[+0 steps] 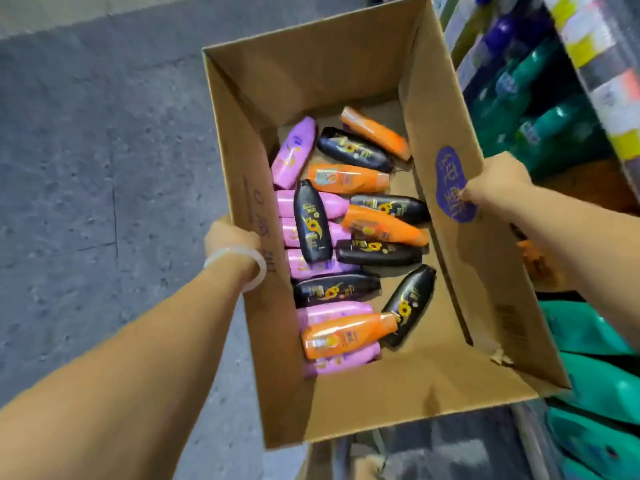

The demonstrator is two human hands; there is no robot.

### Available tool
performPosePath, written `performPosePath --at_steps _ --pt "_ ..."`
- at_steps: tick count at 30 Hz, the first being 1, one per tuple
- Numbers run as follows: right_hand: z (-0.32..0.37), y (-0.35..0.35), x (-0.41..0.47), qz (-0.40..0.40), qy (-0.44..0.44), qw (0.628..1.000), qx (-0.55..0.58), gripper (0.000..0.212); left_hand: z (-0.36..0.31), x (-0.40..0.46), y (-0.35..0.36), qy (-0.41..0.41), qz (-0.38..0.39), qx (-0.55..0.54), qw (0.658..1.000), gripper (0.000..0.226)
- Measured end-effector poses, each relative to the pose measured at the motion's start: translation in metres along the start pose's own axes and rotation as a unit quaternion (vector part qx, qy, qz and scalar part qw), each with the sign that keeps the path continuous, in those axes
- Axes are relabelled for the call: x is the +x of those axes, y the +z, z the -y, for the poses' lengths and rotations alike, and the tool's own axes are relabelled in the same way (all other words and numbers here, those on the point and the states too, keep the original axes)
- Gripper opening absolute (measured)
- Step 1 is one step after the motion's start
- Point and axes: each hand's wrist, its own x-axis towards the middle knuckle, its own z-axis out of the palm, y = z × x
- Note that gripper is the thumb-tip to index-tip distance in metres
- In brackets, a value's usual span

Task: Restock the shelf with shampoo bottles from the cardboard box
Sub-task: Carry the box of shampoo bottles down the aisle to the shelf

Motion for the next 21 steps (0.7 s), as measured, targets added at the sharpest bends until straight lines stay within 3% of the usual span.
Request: performPosePath --at_steps 2,6,11,17,21 --pt "0.002 0.027 0.033 0.003 0.001 1.0 0.003 0.034 0.001 0.034 0.028 -0.002 0.011 0.006 1.0 0.01" --pt "0.004 0.08 0.092 0.0 0.012 1.0 0.008 0.039 0.003 0.092 0.08 0.005 0.005 0.014 1.0 0.025" --pt "0.003 0.136 0.14 -0.002 0.044 0.999 0.022 0.047 0.014 0.139 0.138 0.014 -0.002 -0.008 1.0 0.025" --pt "-0.006 0.177 0.155 0.06 0.148 0.98 0.115 0.044 0.024 0.146 0.17 0.03 -0.042 0.025 0.998 0.026" --pt "0.0 0.168 0.155 -0.044 0.115 0.992 0.037 0.043 0.024 0.145 0.168 0.01 -0.041 0.018 0.999 0.025"
